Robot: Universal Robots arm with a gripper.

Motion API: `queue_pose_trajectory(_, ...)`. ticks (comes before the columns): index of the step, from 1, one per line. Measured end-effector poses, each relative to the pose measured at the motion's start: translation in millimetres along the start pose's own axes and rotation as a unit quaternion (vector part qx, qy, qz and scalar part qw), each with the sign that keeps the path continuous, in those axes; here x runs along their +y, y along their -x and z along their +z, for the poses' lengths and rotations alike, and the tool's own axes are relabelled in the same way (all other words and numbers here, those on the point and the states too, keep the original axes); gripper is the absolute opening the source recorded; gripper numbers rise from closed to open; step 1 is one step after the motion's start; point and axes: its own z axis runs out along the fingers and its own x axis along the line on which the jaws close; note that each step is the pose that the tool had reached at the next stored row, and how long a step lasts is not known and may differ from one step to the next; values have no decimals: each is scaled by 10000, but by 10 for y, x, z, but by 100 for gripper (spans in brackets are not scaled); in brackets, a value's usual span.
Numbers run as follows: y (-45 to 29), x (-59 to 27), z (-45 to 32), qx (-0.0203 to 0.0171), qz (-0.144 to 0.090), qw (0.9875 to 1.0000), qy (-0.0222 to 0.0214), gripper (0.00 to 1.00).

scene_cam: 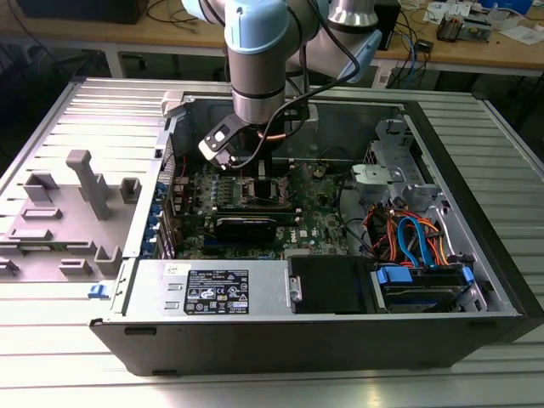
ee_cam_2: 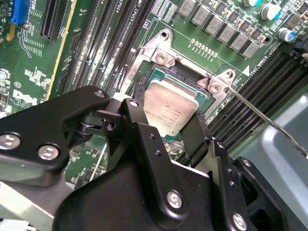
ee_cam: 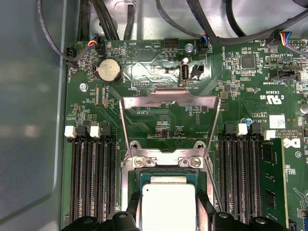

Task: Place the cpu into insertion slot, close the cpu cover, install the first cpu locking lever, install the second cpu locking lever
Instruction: 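Place the cpu into insertion slot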

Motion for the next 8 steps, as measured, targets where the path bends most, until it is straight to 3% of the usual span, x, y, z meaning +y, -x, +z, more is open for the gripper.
queue_pose_trajectory(8,0,0,20,-2,12,10000,-1,55)
